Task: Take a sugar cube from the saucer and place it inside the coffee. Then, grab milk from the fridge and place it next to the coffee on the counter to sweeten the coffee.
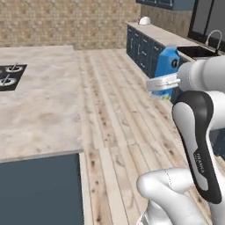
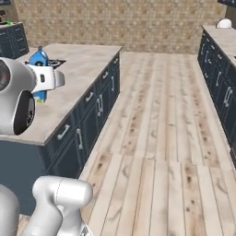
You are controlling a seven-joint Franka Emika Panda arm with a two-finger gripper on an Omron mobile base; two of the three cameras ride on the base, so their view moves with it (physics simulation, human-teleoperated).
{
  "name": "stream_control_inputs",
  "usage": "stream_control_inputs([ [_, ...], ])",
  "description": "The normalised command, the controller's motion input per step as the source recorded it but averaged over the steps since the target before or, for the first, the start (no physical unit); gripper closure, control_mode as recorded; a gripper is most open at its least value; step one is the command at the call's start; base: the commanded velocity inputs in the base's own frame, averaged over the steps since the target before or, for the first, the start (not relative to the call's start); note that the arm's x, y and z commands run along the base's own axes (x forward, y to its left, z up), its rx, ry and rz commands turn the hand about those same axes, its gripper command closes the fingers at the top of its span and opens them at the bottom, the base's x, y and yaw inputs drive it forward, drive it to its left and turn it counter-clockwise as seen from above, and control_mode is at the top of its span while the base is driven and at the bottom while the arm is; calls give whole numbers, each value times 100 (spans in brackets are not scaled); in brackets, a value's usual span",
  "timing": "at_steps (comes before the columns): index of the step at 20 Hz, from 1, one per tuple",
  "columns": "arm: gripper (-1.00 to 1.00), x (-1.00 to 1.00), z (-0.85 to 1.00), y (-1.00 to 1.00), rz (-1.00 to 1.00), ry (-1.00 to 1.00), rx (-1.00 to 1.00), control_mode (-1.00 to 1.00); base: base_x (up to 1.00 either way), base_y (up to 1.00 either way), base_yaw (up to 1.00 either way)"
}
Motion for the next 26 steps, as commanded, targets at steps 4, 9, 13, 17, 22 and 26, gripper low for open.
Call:
stream_control_inputs([
  [4, 100, 0, 0, 0, 0, 0, 0, 100, 100, -56, 14],
  [9, 100, 0, 0, 0, 0, 0, 0, 100, 100, -58, 11],
  [13, 100, 0, 0, 0, 0, 0, 0, 100, 100, -56, 8],
  [17, 100, 0, 0, 0, 0, 0, 0, 100, 100, -53, 7],
  [22, 100, 0, 0, 0, 0, 0, 0, 100, 100, -46, 8],
  [26, 100, 0, 0, 0, 0, 0, 0, 100, 100, -42, 10],
])
